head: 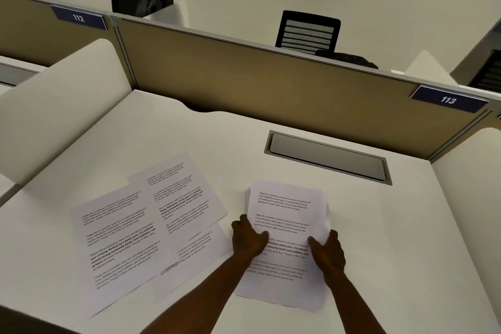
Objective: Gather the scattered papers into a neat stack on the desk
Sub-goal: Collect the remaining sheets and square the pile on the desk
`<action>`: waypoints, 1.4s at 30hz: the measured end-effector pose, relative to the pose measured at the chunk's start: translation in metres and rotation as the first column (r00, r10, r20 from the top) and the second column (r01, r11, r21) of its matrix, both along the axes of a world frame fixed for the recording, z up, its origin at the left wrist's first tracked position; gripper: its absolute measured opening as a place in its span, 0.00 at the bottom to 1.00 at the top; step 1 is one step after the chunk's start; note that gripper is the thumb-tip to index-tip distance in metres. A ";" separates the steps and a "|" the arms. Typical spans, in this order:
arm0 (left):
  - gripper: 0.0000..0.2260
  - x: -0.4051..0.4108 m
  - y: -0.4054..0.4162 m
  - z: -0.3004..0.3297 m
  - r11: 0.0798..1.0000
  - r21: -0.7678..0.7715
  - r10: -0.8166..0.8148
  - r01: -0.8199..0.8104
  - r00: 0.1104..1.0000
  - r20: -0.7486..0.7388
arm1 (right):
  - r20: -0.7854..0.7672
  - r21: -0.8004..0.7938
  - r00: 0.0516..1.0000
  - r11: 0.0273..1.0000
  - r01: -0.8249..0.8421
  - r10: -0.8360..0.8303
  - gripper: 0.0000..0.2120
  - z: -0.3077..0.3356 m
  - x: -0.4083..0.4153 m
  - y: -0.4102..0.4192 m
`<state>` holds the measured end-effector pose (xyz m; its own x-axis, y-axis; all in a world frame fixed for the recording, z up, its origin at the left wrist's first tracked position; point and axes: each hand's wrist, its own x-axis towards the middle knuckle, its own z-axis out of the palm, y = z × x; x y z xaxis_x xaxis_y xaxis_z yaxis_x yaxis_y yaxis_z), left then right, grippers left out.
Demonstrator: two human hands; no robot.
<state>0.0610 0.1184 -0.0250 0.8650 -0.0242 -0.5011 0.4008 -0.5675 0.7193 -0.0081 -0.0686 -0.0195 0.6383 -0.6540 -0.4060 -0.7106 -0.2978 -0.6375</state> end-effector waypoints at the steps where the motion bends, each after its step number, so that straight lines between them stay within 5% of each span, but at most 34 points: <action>1: 0.33 0.000 -0.001 0.000 1.000 -0.007 0.005 -0.005 1.000 -0.005 | 0.011 0.043 1.000 0.999 0.023 -0.023 0.30 -0.001 -0.001 -0.001; 8: 0.35 0.006 0.001 0.001 0.998 -0.056 0.035 -0.040 0.995 -0.095 | 0.088 0.333 0.979 0.931 0.147 -0.186 0.34 -0.008 -0.013 -0.009; 18: 0.34 -0.006 -0.005 0.002 0.999 -0.031 0.041 -0.043 0.995 -0.089 | 0.152 0.469 0.941 0.860 0.201 -0.303 0.24 -0.013 -0.022 -0.013; 23: 0.33 -0.007 -0.002 0.003 0.999 -0.039 0.020 -0.024 0.996 -0.084 | 0.148 0.554 0.921 0.802 0.225 -0.361 0.31 -0.016 -0.026 -0.016; 27: 0.32 -0.009 0.002 0.006 0.997 -0.072 -0.003 -0.006 0.994 -0.112 | 0.210 0.498 0.950 0.862 0.098 -0.230 0.27 -0.011 -0.033 -0.011; 33: 0.32 -0.017 0.023 0.006 0.978 -0.191 0.062 -0.082 0.993 -0.104 | 0.351 0.229 0.929 0.951 -0.210 0.120 0.31 0.023 -0.034 0.000; 37: 0.28 -0.021 0.038 0.007 0.921 -0.374 0.080 -0.111 0.992 -0.100 | 0.445 0.347 0.888 0.892 -0.291 0.117 0.21 0.052 -0.031 -0.005; 42: 0.24 -0.020 0.059 0.018 0.747 -0.655 -0.018 -0.116 0.981 -0.195 | 0.425 0.505 0.904 0.818 -0.276 0.043 0.23 0.067 -0.025 -0.005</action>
